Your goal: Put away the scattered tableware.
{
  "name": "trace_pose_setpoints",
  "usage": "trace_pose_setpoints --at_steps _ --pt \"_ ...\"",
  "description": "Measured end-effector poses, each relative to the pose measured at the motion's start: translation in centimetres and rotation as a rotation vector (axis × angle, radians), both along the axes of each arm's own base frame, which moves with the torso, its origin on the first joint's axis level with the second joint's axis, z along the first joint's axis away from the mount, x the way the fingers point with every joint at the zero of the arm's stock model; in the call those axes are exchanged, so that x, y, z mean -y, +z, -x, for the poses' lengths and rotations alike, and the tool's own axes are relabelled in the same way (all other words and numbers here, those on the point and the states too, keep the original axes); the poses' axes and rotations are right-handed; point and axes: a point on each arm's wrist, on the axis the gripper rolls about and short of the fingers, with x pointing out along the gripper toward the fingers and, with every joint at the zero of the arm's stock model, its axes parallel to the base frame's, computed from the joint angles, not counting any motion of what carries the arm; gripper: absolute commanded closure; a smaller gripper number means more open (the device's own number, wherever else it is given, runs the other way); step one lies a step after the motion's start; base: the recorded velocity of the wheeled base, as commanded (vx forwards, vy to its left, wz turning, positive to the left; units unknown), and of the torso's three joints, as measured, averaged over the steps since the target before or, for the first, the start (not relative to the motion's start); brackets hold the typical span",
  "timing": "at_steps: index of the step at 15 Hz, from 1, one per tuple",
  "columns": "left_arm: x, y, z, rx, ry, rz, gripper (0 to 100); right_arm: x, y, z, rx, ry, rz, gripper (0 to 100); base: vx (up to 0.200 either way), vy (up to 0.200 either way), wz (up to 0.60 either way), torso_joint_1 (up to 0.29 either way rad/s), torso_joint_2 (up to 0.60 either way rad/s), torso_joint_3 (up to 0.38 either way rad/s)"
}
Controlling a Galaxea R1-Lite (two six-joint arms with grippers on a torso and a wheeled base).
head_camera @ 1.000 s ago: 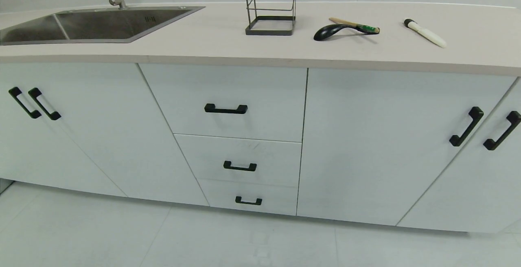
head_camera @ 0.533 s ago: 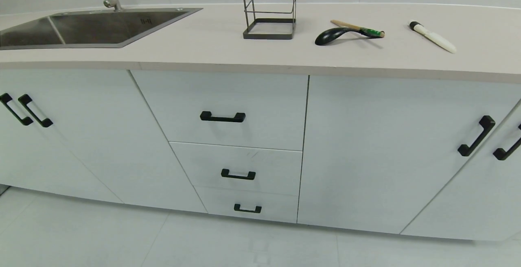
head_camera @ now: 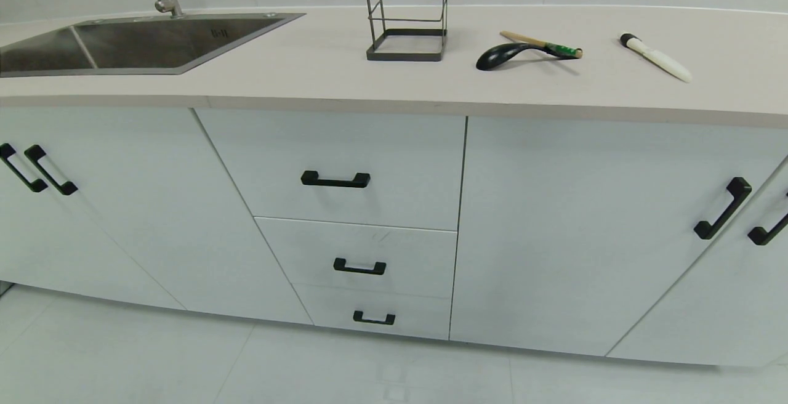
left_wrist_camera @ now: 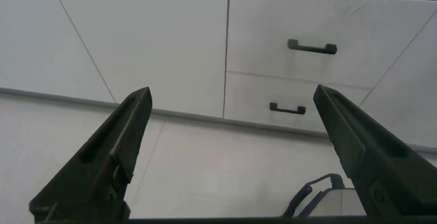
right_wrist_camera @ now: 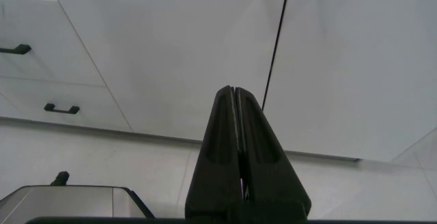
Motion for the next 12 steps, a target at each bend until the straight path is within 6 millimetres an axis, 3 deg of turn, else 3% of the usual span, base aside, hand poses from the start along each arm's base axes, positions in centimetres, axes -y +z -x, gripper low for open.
trace_pose_setpoints --at_steps 5,12 --pt "0.3 5.0 0.7 0.096 -0.107 -0.179 0 0.0 0.0 0.0 0.0 0.0 0.0 100 0.0 0.0 0.0 0.0 0.0 0.0" --pt "0.6 8.9 -2.5 -0.008 -0.288 -0.401 0 0.0 0.0 0.0 0.0 0.0 0.0 100 0.0 0.0 0.0 0.0 0.0 0.0"
